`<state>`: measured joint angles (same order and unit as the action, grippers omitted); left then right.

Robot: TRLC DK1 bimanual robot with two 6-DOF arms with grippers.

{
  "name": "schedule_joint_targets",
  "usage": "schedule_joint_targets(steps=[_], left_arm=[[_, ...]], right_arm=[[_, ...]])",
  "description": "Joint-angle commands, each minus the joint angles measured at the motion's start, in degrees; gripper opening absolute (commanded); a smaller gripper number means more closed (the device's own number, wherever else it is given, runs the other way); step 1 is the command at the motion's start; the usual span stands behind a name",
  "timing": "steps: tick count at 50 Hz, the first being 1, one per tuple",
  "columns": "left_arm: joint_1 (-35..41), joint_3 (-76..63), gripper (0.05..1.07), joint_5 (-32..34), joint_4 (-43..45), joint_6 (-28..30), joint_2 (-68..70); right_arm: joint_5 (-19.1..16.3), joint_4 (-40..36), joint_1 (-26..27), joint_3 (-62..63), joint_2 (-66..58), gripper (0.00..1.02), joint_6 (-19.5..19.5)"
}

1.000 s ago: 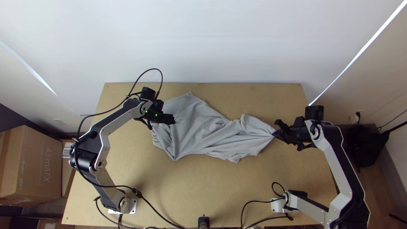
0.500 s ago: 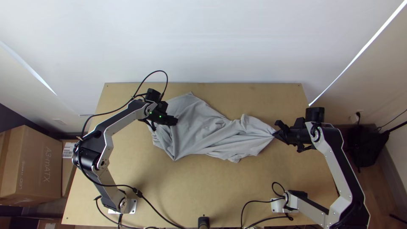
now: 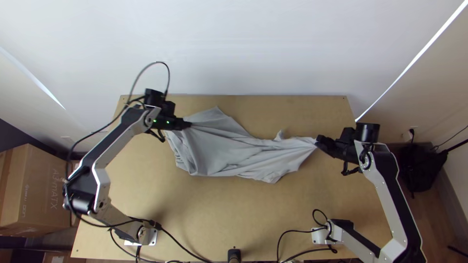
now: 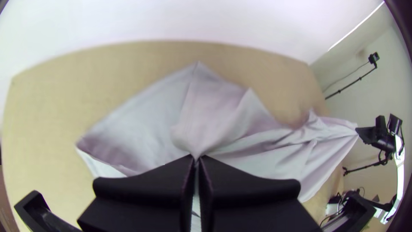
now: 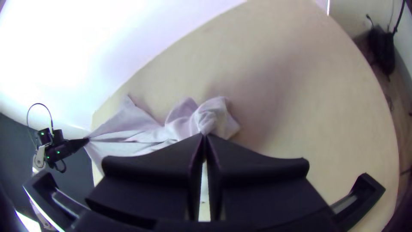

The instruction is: Fold the t-shirt

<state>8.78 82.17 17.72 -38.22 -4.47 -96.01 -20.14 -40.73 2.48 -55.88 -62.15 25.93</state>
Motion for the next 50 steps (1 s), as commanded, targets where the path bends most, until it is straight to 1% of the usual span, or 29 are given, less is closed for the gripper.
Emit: schedule_joint_targets(steps=[1,5,8,11,14,17,19,22,25,33,40,44,50], left_arm=[[-2.10,2.91,0.08,-1.28,-0.37,-0.63,5.74],[-3.85,4.40,0.08,-2.16,-0.98,-0.80,8.82],[-5.35,5.46,0.08,-3.30,-1.07,-1.24,11.46],[-7.02,6.42,0.08,-4.97,-0.98,-1.24,14.18],[-8.78,7.65,0.08,-5.50,-0.98,-1.24,16.64],[-9.83,9.24,0.08,-7.87,-1.07,-0.80,18.75],[-10.62,10.29,0.08,-8.13,-1.07,-0.54,19.89],[-11.41,12.22,0.08,-9.63,-1.07,-0.01,21.30],[-12.12,14.77,0.08,-9.89,-1.33,-0.01,22.44],[-13.79,23.03,0.08,-11.30,-2.65,0.16,24.02],[-15.63,29.89,0.08,-11.74,-3.27,0.60,24.90],[-16.60,33.58,0.08,-12.53,-3.27,0.60,25.61],[-19.06,38.24,0.08,-12.62,-3.09,0.60,26.66]], right_arm=[[3.18,3.82,-0.55,-5.29,2.12,0.02,-3.35],[6.96,7.95,-0.81,-8.72,1.77,0.02,-5.98],[8.54,9.97,-0.72,-12.06,0.36,0.02,-6.86],[10.47,11.73,-0.90,-14.96,-0.96,0.02,-9.23],[11.88,14.45,-1.34,-17.34,-2.01,0.02,-10.29],[13.29,15.24,-2.30,-20.50,-3.77,0.02,-11.96],[14.69,16.38,-2.74,-22.17,-4.73,0.02,-12.57],[15.48,17.26,-3.89,-25.07,-5.88,0.02,-14.07],[17.06,17.79,-5.21,-28.32,-7.02,0.02,-15.12],[18.56,19.02,-7.05,-37.46,-7.99,0.02,-15.21],[18.56,20.16,-6.96,-46.95,-7.90,0.02,-14.07],[18.56,22.10,-6.61,-51.53,-7.55,0.02,-14.24],[18.56,22.89,-6.52,-56.71,-6.49,0.02,-14.16]])
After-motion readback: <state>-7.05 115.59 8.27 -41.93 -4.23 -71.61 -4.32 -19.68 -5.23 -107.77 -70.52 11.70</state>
